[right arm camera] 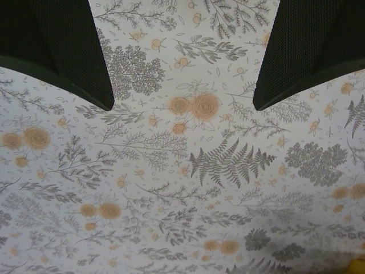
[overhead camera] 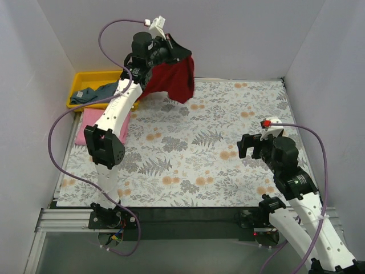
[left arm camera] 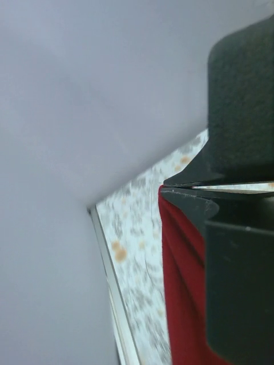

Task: Fold and stack the t-shirts
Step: Move the tshirt to the center of the board

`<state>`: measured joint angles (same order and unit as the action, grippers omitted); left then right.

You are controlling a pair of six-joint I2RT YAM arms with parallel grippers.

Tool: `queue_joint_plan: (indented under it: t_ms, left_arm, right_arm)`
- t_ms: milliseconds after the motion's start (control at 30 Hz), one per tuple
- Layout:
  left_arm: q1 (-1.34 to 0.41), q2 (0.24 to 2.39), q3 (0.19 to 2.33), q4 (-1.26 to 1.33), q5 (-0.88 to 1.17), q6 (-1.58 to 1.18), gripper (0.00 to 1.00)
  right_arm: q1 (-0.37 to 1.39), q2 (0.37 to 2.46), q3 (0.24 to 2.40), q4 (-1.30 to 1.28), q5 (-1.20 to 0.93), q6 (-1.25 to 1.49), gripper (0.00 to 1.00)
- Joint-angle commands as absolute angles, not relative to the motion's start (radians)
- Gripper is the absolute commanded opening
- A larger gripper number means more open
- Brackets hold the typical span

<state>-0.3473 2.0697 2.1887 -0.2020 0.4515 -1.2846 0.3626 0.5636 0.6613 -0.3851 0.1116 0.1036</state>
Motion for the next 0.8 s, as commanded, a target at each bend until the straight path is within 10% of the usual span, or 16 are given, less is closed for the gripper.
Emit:
queue_joint_plan:
  t_ms: [0, 333, 567, 700, 767]
  left_arm:
    - [-0.348, 1.951, 2.286, -0.187, 0.558, -1.325, 0.0]
    - [-0.377, 1.74, 1.825, -0.164, 0.689, -1.347, 0.0]
    - [-0.371, 1.462, 1.259, -0.271, 0.311, -1.152, 0.01]
    - [-0.368, 1.372, 1.105, -0.35, -0.044, -1.054, 0.12]
    - [-0.368, 1.329, 1.043, -0.359, -0.135, -1.034, 0.35]
  right_arm:
    - [0.365, 0.511, 0.718, -0.339, 0.208, 0.084, 0.98]
    - [0.365, 0.472, 0.724, -0.342, 0.21, 0.066, 0.98]
    - [0.365, 0.547, 0.718, -0.353, 0.08, 0.052, 0.98]
    - [0.367, 0.661, 0.719, -0.379, 0.02, 0.093, 0.98]
    - [0.365, 0.734, 0.722, -0.383, 0.034, 0.136, 0.98]
